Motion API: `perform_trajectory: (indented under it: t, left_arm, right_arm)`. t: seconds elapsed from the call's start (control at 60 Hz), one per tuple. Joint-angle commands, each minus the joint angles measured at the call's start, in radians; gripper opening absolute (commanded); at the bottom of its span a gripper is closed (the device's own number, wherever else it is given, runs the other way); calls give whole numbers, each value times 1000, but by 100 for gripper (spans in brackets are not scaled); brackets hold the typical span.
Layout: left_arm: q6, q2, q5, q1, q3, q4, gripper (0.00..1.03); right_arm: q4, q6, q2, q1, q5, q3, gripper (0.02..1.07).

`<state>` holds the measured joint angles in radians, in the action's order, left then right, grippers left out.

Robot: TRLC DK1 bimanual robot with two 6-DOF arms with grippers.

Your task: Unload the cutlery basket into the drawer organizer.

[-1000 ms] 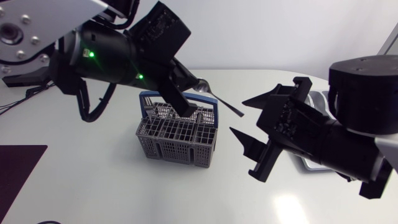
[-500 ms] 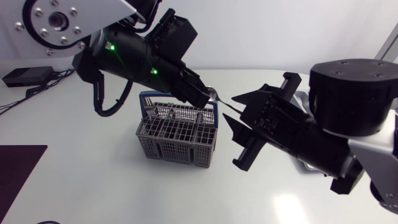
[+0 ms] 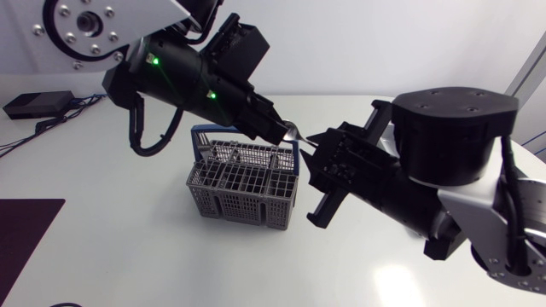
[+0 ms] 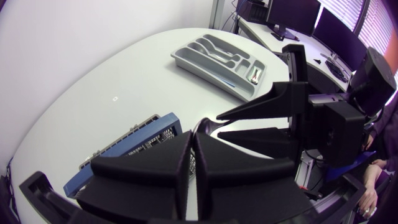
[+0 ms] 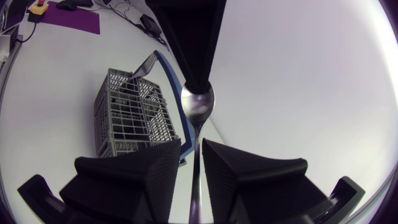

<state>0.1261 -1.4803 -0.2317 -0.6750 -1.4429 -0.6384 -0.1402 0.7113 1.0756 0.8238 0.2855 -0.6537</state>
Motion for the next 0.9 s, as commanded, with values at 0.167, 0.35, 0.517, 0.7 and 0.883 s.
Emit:
perform_trajectory:
  t: [0.167, 0.35, 0.517, 0.7, 0.883]
  left_arm:
    - [-26, -25, -21, 17, -28, -9, 3]
    - [-25, -28, -21, 18, -28, -9, 3]
    - [-28, -28, -27, 14, -30, -9, 3]
    - [-54, -23, -60, 20, -37, 16, 8]
    - [-94, -6, -72, 28, -56, 95, 78]
  right_arm:
    - [-27, 22, 38, 6, 18, -29, 15]
    - [-25, 24, 43, 6, 21, -38, 12]
    - [-19, 24, 53, 6, 21, -38, 9]
    - [8, 22, 50, 6, 11, -35, 8]
    - [39, 17, 41, 5, -11, -30, 8]
